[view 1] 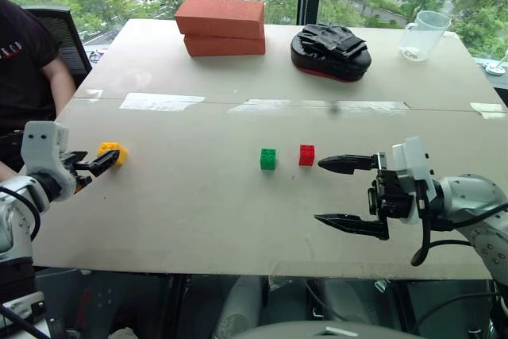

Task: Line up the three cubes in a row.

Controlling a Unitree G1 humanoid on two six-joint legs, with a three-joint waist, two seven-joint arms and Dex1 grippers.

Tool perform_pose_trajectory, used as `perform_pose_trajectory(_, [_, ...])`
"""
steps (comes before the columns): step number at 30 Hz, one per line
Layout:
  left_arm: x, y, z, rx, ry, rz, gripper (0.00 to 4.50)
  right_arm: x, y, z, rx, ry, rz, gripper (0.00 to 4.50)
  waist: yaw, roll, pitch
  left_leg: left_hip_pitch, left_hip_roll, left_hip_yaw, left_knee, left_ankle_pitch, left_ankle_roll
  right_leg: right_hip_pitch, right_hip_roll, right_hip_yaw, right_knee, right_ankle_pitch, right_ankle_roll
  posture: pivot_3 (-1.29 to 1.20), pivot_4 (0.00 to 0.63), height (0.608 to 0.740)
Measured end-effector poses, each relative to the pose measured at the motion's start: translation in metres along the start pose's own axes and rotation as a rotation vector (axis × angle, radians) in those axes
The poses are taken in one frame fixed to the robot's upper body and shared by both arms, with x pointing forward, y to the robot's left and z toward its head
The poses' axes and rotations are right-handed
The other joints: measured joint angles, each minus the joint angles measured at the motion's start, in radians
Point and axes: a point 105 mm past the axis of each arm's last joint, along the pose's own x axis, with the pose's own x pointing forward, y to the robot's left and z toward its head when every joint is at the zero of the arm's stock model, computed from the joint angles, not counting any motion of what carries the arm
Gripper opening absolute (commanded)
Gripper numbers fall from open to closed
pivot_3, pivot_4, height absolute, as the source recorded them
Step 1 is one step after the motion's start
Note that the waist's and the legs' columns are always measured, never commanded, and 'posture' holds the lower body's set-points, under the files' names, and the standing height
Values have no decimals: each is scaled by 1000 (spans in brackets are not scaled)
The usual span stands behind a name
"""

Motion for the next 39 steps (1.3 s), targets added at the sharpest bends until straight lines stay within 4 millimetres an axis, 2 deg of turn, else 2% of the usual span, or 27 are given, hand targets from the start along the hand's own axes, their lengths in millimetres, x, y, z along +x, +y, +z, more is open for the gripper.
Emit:
perform_pose_trajectory(5, [19, 8, -3, 22, 26, -13, 3739, 1, 2, 3, -16, -5, -1, 4500, 1, 0, 0, -1, 0, 0, -1, 0, 0, -1, 0, 0, 0, 0, 0, 0, 150, 737])
perform_pose_trajectory(8, [29, 10, -10, 24, 50, -28, 2996, 2, 4, 5, -26, -8, -3, 4500, 1, 0, 0, -2, 0, 0, -1, 0, 0, -1, 0, 0, 0, 0, 0, 0, 150, 737])
perform_pose_trajectory(11, [35, 11, -17, 46, 70, -45, 1442, 1, 5, 4, -17, -7, -15, 4500, 1, -1, 0, -2, 0, 0, -1, 0, 0, -2, 0, 0, 0, 0, 0, 0, 150, 737])
perform_pose_trajectory(12, [36, 11, -17, 49, 67, -50, 1314, 1, 5, 3, -16, -6, -17, 4500, 1, -1, 0, -2, 0, 0, -1, 0, 0, -2, 0, 0, 0, 0, 0, 0, 150, 737])
perform_pose_trajectory(16, [37, 5, -17, 89, 35, -138, 1333, -2, 8, 5, -24, 0, -45, 4500, 2, -1, 0, -3, 0, 0, -1, 0, 0, -2, -1, 0, 0, 0, 0, 0, 150, 737])
perform_pose_trajectory(18, [34, -12, -11, 94, -5, -279, 1333, -3, 8, 4, -22, 3, -61, 4500, 3, -1, -1, -3, 0, 0, -1, 0, 0, -2, -1, -1, 0, 0, 0, 0, 150, 737])
perform_pose_trajectory(21, [20, -68, 7, 233, -32, -652, 1333, -4, 10, 3, -12, 7, -73, 4500, 5, -2, -1, -4, -1, 0, 0, 0, 0, -2, -1, -1, -1, 0, 0, 0, 150, 737])
perform_pose_trajectory(23, [14, -99, 10, 332, -12, -840, 1333, -5, 10, 3, -12, 8, -80, 4500, 4, -1, -1, -3, -1, 0, 0, 0, 0, -1, -1, -1, 0, 0, 0, 0, 150, 737])
perform_pose_trajectory(26, [21, -142, 13, 530, 11, -1059, 1333, -10, 7, 3, -11, 16, -123, 4500, 6, -1, -1, -3, -1, 0, 0, 0, 0, -1, 0, -2, 0, 0, 0, 0, 150, 737])
perform_pose_trajectory(28, [30, -159, 13, 647, 18, -1131, 1333, -15, 6, 1, -5, 25, -150, 4500, 2, -1, -1, -2, -1, 1, 0, 0, 0, -1, 1, -2, 0, 0, 0, 0, 150, 737])
perform_pose_trajectory(32, [43, -171, 9, 785, 44, -1201, 1333, -25, 3, -4, 11, 42, -215, 4500, -17, -1, -1, -2, -1, 5, 0, 0, 1, -1, 6, -1, 0, 0, 0, 0, 150, 737])
perform_pose_trajectory(39, [61, -181, 16, 869, 42, -1234, 1333, -34, -2, -9, 3, 64, -285, 4500, -29, -2, 0, -2, 0, 6, 2, -1, 2, -1, 9, 0, 1, -1, 1, 0, 150, 737])
